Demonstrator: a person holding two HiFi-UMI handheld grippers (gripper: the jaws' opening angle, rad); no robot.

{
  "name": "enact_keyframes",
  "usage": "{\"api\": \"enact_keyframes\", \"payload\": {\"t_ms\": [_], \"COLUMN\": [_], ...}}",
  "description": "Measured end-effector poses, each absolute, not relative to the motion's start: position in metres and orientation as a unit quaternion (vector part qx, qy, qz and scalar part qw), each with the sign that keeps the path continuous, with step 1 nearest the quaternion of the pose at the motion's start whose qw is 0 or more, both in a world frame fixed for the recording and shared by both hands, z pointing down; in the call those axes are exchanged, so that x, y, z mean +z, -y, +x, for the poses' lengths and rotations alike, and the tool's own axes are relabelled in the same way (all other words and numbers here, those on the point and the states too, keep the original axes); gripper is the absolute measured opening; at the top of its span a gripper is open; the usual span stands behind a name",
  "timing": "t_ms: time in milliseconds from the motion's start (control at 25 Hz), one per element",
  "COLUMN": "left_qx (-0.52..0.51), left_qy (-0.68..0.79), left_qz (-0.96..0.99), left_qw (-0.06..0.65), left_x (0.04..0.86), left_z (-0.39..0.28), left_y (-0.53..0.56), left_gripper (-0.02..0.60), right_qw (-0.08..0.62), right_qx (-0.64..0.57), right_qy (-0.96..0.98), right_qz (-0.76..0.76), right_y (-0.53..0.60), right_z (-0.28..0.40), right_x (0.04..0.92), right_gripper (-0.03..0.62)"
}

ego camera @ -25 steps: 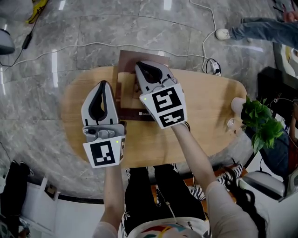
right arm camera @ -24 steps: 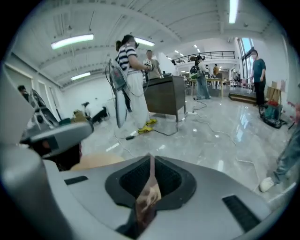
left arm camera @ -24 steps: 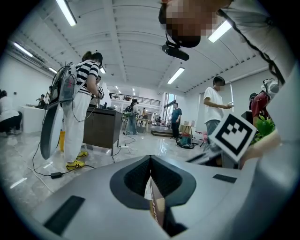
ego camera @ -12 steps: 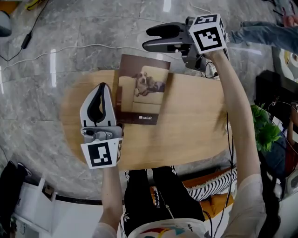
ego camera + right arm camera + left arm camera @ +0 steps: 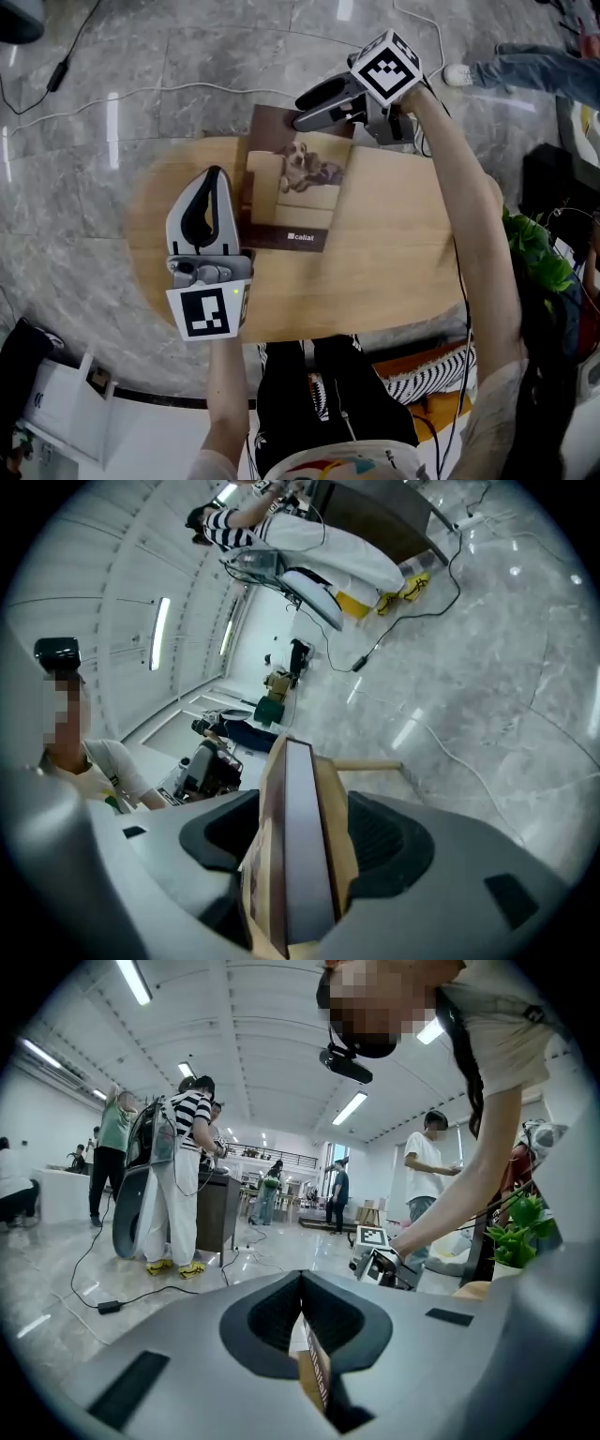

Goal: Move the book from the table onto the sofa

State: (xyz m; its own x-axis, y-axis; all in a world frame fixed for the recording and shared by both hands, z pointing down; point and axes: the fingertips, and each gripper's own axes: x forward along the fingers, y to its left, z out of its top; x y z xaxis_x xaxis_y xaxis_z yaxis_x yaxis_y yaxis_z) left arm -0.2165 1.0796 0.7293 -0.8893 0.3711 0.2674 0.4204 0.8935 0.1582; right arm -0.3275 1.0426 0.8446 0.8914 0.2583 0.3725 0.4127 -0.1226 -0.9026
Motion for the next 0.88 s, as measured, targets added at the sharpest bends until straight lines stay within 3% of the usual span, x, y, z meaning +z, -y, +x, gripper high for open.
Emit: {"api": "enact_keyframes", "payload": {"t_ms": [360,440,600,880], "left_qx": [-0.119,-0.117,-0.111,-0.109], "left_qy": [0.965,0.966,0.967,0.969], "left_qz": [-0.196,-0.194,-0.194,-0.184], "left_qw": [0.124,0.122,0.120,0.121], "left_x": [0.735,0.733,0.729,0.702], "left_z": [-0.216,-0.218,-0.218,-0.227], "left_y": [-1.078,-1.077,-1.082,-1.088], "left_gripper": [0.008,0.008,0.008,0.008], "right_qw": [0.678,0.683,0.709,0.692], "right_qx": [-0.049,-0.052,-0.018,0.051], "right_qy": [0.162,0.137,0.126,0.167], "right_qz": [-0.715,-0.715,-0.693,-0.700], "right_y": [-1.030,-1.022,-1.025,-1.057], "right_z": [-0.299,-0.297,-0.299,-0.331], "right_x": [0.854,0.853,0.839,0.794], "right_gripper": [0.294,0.188,0.161,0.155]}}
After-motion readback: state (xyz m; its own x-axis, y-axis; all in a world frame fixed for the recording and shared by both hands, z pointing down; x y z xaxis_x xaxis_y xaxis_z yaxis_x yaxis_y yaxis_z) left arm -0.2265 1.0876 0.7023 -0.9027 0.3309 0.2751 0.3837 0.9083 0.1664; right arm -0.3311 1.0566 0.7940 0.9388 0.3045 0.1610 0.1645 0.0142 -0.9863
